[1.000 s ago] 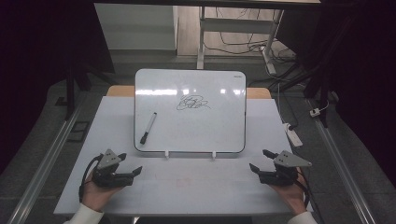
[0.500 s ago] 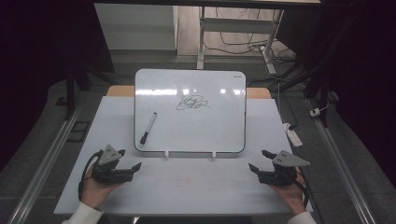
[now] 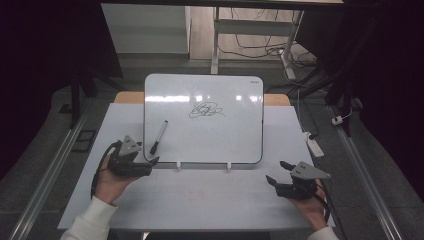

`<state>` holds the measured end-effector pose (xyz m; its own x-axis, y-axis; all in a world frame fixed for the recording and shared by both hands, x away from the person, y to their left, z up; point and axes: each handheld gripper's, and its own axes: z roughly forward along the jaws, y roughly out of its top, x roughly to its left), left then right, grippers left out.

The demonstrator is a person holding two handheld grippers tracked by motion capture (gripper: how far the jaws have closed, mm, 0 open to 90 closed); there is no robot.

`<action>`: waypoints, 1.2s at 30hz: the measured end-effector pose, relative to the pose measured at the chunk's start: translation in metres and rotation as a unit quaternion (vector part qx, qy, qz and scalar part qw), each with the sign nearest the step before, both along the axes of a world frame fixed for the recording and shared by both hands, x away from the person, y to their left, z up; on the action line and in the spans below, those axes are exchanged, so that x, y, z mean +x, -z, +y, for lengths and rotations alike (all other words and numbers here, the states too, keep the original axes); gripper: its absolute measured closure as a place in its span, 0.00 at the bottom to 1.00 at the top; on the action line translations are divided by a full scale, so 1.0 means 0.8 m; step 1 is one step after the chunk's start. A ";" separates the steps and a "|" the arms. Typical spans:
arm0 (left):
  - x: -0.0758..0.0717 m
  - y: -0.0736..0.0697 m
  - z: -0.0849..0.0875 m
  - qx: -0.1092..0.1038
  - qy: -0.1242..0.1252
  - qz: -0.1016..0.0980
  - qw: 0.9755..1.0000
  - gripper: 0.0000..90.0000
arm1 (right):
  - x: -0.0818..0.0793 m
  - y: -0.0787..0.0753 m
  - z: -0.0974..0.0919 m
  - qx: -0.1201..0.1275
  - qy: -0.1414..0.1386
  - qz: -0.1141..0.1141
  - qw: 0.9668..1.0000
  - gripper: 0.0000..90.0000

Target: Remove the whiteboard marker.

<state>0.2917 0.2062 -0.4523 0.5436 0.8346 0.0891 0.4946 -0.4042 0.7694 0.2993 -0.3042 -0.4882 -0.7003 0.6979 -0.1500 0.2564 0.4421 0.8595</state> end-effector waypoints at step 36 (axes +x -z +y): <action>0.099 0.006 -0.054 0.094 -0.062 -0.054 0.992 0.74 | 0.003 0.011 0.007 -0.011 -0.004 0.017 1.000 0.31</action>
<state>0.3712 0.1632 -0.4573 0.4171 0.8572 0.3019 0.4674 -0.4872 0.7376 0.3015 -0.2986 -0.4974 -0.7113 0.6886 -0.1411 0.2808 0.4624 0.8410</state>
